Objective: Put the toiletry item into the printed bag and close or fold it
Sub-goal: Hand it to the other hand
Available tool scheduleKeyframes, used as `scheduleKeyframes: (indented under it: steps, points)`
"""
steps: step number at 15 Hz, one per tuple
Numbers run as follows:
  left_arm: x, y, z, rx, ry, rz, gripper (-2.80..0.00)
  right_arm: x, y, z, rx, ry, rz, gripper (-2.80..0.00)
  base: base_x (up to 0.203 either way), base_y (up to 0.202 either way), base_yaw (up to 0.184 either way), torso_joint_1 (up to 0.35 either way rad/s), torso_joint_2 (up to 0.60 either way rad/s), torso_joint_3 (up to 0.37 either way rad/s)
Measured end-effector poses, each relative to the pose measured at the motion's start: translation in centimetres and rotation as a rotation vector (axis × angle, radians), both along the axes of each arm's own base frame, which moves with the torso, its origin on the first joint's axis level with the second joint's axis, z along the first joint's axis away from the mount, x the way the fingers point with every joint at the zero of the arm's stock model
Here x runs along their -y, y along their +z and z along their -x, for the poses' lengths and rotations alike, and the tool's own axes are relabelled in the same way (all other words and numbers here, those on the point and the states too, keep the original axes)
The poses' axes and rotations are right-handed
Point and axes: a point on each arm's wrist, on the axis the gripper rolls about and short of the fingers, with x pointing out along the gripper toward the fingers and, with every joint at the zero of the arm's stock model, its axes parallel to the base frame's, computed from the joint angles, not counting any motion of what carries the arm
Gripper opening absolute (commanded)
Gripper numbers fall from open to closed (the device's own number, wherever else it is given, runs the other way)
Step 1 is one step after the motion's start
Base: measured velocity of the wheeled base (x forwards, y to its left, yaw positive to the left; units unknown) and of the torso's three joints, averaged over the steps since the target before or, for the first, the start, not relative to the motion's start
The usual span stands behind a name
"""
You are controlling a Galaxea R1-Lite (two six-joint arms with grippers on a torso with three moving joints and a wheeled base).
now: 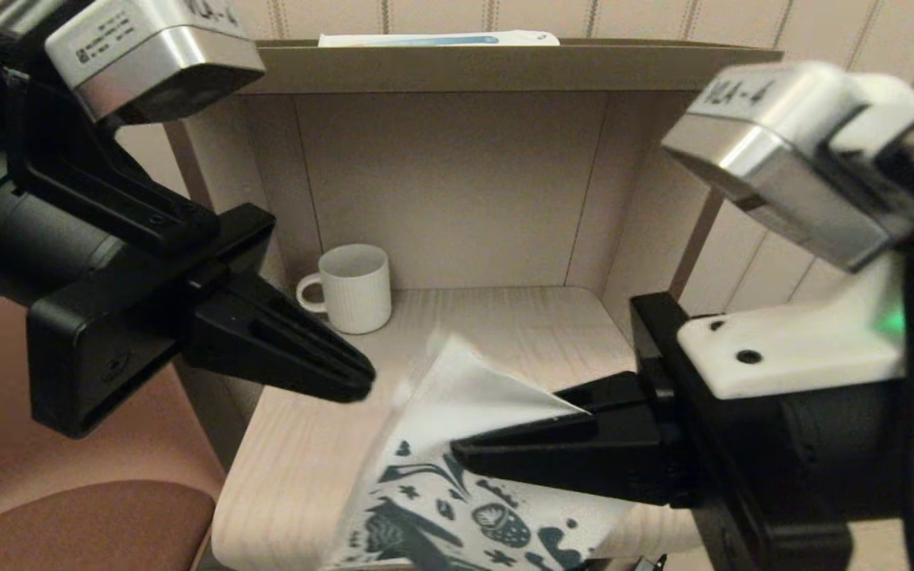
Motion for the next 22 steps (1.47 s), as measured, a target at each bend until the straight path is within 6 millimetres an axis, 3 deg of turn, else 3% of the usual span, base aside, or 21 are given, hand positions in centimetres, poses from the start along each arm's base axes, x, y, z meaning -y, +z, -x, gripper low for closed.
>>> scheduleKeyframes:
  steps: [12,18,22]
  points:
    - [-0.1,-0.1,-0.3,-0.048,-0.03,0.049,-2.8,0.1,0.7,0.0,0.009,0.002,0.023,-2.8,0.0,0.0,0.0,0.0,0.0,0.0]
    - [0.4,-1.4,-1.2,-0.116,-0.042,0.045,-2.8,1.6,3.3,0.1,-0.021,-0.134,0.127,-2.8,0.0,0.0,0.0,0.0,0.0,0.0]
    - [0.4,-2.0,-1.2,-0.144,-0.044,0.037,-2.8,2.0,3.6,0.2,-0.014,-0.146,0.101,-2.8,0.0,0.0,0.0,0.0,0.0,0.0]
